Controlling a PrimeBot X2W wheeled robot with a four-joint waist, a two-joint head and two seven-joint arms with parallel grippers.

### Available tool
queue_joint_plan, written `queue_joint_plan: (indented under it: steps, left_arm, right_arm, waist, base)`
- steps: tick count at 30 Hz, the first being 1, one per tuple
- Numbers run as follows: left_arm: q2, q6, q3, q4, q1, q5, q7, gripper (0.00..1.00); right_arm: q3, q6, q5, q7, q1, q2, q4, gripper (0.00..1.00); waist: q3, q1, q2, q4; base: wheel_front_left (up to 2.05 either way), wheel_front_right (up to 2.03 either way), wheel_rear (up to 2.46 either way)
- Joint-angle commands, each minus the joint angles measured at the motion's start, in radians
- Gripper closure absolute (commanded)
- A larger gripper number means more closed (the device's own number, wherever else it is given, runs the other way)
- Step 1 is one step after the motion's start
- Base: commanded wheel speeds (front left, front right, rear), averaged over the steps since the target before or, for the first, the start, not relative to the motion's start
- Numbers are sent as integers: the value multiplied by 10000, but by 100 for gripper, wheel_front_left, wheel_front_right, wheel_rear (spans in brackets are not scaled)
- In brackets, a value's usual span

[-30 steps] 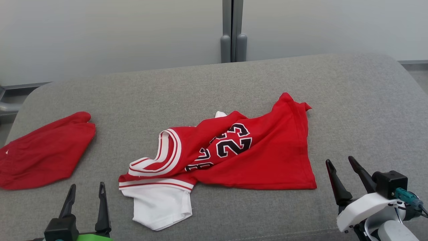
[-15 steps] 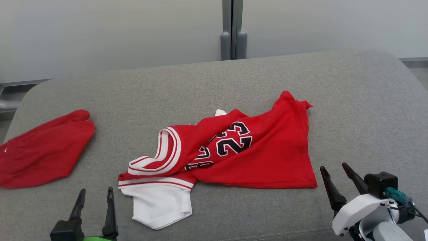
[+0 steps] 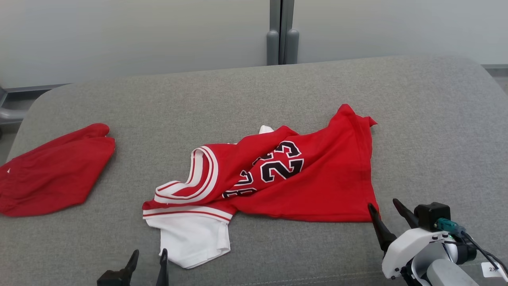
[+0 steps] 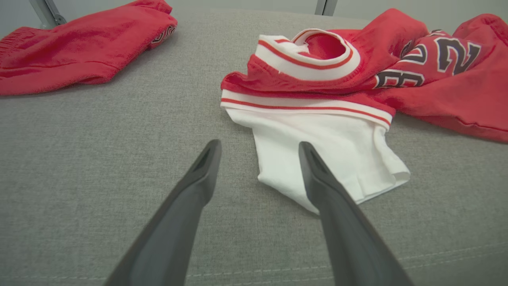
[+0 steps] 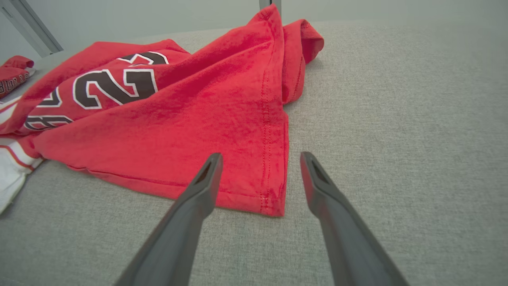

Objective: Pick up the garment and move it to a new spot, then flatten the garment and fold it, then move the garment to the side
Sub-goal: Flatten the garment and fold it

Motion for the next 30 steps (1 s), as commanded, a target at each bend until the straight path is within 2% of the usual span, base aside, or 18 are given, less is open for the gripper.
queue_joint_plan:
  steps: [1, 15, 25, 26, 27, 28, 29, 30]
  left_arm:
    - [37, -46, -121, 332, -268, -147, -28, 0]
    - [148, -65, -1148, 2081, -1298, -956, -28, 0]
    - [219, -66, -1768, 2822, -1755, -1576, -28, 0]
    - [206, -66, -1840, 2904, -1774, -1677, -28, 0]
    - [200, -66, -1961, 3009, -1791, -1753, -28, 36]
    - [210, -66, -2052, 3062, -1836, -1832, -28, 65]
    - [227, -66, -2202, 3074, -1943, -1948, -28, 100]
    - [247, -66, -2246, 3005, -1981, -1985, -28, 100]
  right_arm:
    - [65, -7, 15, -98, -211, 65, 198, 0]
    - [451, -7, 141, -102, -1283, 470, 2221, 0]
    - [859, -7, 414, -217, -1814, 728, 3548, 0]
    - [898, -7, 457, -231, -1849, 754, 3641, 13]
    - [952, -7, 478, -256, -1890, 769, 3736, 56]
    - [1007, -7, 517, -282, -1932, 771, 3811, 82]
    - [1100, -7, 572, -328, -2003, 785, 3890, 100]
    - [1130, -7, 621, -365, -2018, 790, 3920, 100]
  waist:
    - [38, 0, 0, 3]
    - [405, 0, 0, -27]
    - [473, 0, 0, 38]
    - [466, 0, 0, 38]
    - [457, 0, 0, 35]
    - [449, 0, 0, 35]
    - [442, 0, 0, 43]
    - [442, 0, 0, 54]
  base:
    - [0, 0, 0]
    - [0, 0, 0]
    - [0, 0, 0]
    - [0, 0, 0]
    - [0, 0, 0]
    - [0, 0, 0]
    - [0, 0, 0]
    - [0, 0, 0]
